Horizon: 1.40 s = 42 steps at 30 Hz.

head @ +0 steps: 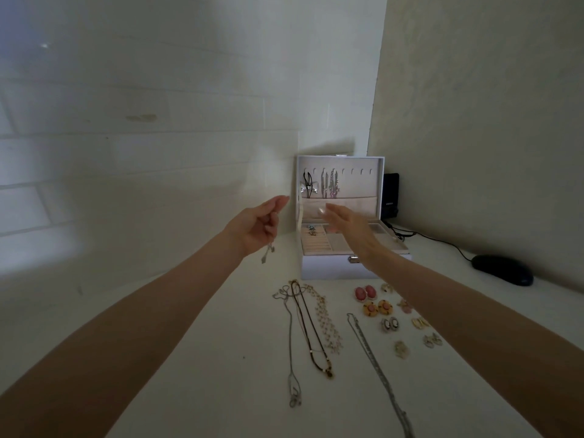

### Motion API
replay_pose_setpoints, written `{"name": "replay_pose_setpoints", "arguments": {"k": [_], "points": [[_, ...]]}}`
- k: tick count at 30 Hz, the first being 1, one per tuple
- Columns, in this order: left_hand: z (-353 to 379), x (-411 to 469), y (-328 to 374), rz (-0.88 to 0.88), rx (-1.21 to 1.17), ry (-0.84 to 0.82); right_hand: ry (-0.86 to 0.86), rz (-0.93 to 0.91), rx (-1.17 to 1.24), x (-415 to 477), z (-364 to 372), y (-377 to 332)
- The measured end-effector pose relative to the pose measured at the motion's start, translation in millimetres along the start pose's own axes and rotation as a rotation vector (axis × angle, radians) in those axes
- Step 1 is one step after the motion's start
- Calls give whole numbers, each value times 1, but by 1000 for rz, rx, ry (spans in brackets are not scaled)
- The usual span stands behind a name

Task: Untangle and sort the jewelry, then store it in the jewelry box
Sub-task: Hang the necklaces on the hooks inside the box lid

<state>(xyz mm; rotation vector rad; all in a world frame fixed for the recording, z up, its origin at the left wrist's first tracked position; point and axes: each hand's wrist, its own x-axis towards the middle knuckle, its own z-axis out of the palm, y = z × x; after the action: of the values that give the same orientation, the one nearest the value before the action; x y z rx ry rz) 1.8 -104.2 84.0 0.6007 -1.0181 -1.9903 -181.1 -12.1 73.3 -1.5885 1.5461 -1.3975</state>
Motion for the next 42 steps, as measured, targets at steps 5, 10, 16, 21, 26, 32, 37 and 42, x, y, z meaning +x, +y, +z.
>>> {"name": "replay_pose_setpoints", "arguments": {"k": [5,10,16,21,26,32,37,42], "points": [[6,0,8,-11,80,10,-83,22,9,-7,3,11],[14,4,19,34,281,58,-64,48,-30,-8,5,18],[21,13,26,69,281,95,-21,69,-9,-6,3,26],[28,19,32,146,418,117,45,88,27,-2,-5,25],[48,31,37,261,730,97,50,133,17,12,-18,24],[78,50,30,442,1063,-18,78,70,4,34,-30,7],[92,71,22,457,1187,-127,-10,110,221,65,-39,-7],[96,97,17,474,1291,-152,52,104,253,89,-47,3]]}}
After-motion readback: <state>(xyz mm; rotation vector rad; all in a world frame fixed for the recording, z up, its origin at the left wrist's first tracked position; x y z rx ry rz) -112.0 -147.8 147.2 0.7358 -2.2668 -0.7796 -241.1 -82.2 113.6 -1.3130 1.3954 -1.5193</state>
